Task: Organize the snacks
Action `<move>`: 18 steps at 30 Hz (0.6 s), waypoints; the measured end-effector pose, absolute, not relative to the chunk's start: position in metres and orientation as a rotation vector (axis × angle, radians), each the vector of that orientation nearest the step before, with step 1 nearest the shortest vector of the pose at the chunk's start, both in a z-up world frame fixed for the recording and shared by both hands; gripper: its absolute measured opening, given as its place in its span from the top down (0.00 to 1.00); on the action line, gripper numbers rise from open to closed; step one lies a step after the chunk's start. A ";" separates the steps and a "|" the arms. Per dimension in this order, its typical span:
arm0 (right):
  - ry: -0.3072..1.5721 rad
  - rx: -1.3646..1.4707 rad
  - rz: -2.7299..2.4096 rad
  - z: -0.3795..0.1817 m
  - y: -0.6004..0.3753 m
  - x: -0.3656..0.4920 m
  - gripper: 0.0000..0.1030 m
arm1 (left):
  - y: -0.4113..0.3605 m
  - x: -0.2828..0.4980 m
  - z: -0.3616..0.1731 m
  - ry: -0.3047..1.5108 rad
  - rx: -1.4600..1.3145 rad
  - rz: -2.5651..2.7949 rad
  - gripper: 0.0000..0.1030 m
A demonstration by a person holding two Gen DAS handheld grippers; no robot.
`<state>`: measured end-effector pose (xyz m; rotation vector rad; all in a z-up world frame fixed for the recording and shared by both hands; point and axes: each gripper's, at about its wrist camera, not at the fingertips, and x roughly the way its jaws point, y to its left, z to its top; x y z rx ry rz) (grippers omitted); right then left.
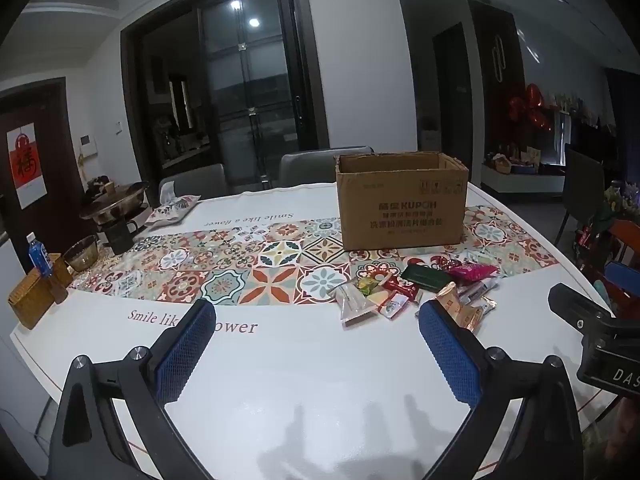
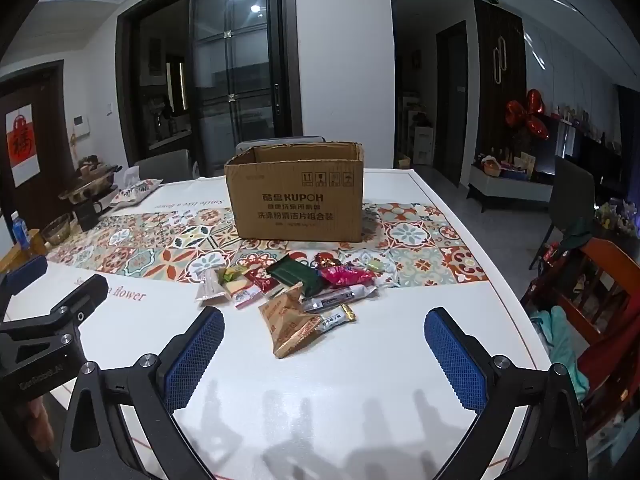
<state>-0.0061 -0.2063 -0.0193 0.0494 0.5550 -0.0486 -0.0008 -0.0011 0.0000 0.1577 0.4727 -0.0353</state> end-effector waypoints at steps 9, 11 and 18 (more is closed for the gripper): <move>0.555 0.040 -0.052 -0.019 -0.207 -0.007 0.01 | -0.003 0.001 0.000 0.483 0.127 -0.046 0.00; 0.547 0.058 -0.050 -0.018 -0.209 -0.010 0.01 | -0.004 0.000 -0.001 0.479 0.126 -0.048 0.00; 0.545 0.057 -0.050 -0.018 -0.207 -0.009 0.01 | 0.001 -0.003 0.001 0.472 0.108 -0.051 0.00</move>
